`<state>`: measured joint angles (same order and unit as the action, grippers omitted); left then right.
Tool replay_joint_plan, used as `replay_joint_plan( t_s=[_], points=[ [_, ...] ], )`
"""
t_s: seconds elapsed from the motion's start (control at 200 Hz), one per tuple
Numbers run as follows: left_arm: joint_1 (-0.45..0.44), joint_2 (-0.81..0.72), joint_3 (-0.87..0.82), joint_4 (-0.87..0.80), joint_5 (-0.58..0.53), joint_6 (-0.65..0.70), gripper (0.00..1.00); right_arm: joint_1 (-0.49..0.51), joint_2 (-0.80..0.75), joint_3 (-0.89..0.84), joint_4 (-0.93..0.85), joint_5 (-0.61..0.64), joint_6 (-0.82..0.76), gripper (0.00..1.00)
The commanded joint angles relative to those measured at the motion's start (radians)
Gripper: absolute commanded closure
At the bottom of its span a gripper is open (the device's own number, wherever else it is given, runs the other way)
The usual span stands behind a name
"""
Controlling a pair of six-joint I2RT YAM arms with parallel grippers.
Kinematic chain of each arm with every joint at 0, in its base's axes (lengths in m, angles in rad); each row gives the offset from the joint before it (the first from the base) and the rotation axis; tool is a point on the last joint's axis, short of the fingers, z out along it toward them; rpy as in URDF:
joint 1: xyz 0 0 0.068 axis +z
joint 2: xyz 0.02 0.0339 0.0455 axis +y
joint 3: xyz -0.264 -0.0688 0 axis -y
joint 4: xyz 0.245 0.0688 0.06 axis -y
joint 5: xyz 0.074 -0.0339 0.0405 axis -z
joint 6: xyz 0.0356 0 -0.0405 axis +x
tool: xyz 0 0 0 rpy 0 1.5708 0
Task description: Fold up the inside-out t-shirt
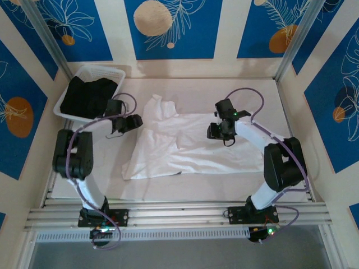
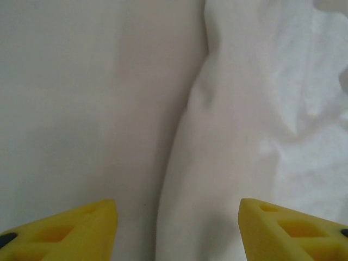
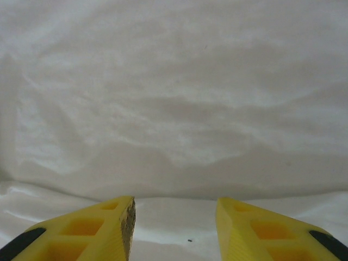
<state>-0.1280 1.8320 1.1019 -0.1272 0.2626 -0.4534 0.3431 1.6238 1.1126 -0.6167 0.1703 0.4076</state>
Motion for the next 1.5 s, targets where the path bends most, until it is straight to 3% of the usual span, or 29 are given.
replay_joint_plan(
  t_s=[0.0,0.165,0.33,0.4,0.515,0.69,0.835,0.985,1.22,1.35,1.495],
  points=[
    [0.001,0.088,0.099,-0.024,0.077,0.047,0.45,0.025,0.018,0.032,0.002,-0.034,0.001,0.56],
    [-0.007,0.190,0.199,-0.049,0.120,0.067,0.60,0.033,0.047,0.048,0.002,-0.042,-0.001,0.56],
    [-0.023,0.222,0.250,-0.078,0.107,0.106,0.88,0.037,0.062,0.058,0.003,-0.041,-0.006,0.55],
    [-0.037,0.202,0.271,-0.120,0.036,0.150,0.95,0.037,0.066,0.059,0.003,-0.043,-0.006,0.56],
    [-0.089,0.143,0.300,-0.182,-0.150,0.240,0.96,0.036,0.076,0.064,0.000,-0.042,-0.011,0.56],
    [-0.225,0.110,0.327,-0.227,-0.389,0.365,0.91,0.038,0.094,0.077,-0.006,-0.041,-0.015,0.55],
    [-0.325,0.141,0.335,-0.246,-0.470,0.398,0.90,0.041,0.106,0.087,-0.009,-0.034,-0.019,0.55],
    [-0.369,0.137,0.308,-0.248,-0.426,0.391,0.84,0.041,0.107,0.087,-0.011,-0.025,-0.022,0.55],
    [-0.356,-0.002,0.173,-0.145,-0.265,0.391,0.60,0.044,0.114,0.081,-0.011,-0.021,-0.020,0.55],
    [-0.268,-0.060,0.110,-0.115,-0.199,0.313,0.52,0.050,0.109,0.078,-0.011,-0.015,-0.021,0.55],
    [-0.121,-0.036,0.100,-0.056,-0.013,0.180,0.46,0.060,0.113,0.080,-0.002,-0.011,-0.024,0.55]
  ],
)
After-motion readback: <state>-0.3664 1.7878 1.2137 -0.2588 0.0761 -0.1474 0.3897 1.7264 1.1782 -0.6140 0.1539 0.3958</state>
